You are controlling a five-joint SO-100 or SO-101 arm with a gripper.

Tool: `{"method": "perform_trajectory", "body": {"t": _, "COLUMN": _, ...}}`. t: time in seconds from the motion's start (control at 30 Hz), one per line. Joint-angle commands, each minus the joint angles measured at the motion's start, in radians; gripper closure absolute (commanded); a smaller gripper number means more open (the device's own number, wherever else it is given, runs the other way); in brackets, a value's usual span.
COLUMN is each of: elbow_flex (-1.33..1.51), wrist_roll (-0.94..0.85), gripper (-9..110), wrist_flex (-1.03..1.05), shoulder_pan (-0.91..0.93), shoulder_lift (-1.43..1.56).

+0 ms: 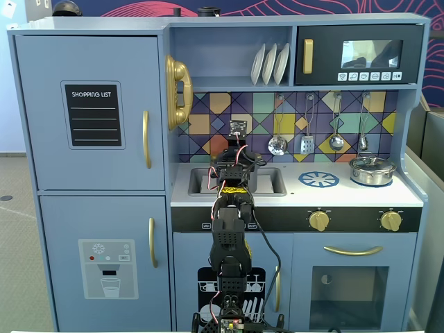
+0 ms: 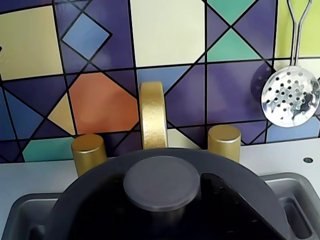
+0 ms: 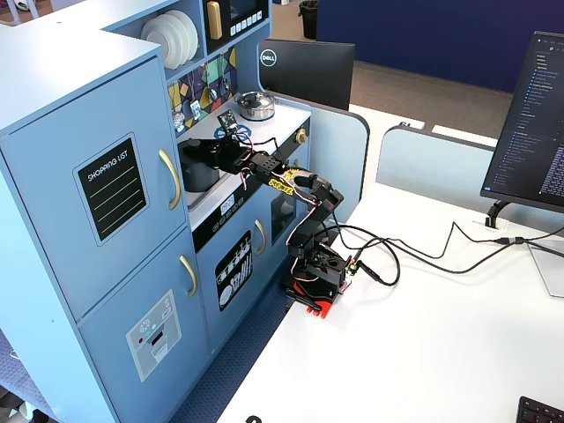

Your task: Take off the lid from the gray recipient and place it on the counter

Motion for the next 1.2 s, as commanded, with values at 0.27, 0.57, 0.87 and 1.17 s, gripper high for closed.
{"method": "perform_trajectory", "body": {"t": 0.27, "elbow_flex": -0.155, "wrist_roll": -0.046, "gripper": 102, "wrist_flex": -0.097, "shoulder_pan": -0.026, "shoulder_lift": 0.015}}
{"method": "perform_trajectory", "body": {"t": 0.57, "elbow_flex": -0.183, "wrist_roll": -0.095, "gripper": 102, "wrist_flex": -0.037, "shoulder_pan": 0.181, "shoulder_lift": 0.104}}
{"method": "perform_trajectory", "body": {"t": 0.87, "elbow_flex": 0.034, "wrist_roll": -0.044, "gripper": 102, "wrist_flex": -0.198, "shoulder_pan": 0.551, "shoulder_lift": 0.086}}
{"method": "perform_trajectory", "body": {"t": 1.17, "elbow_flex": 0.175, "wrist_roll": -0.026, "gripper": 102, "wrist_flex": -0.465, "shoulder_pan": 0.606, "shoulder_lift": -0.118}}
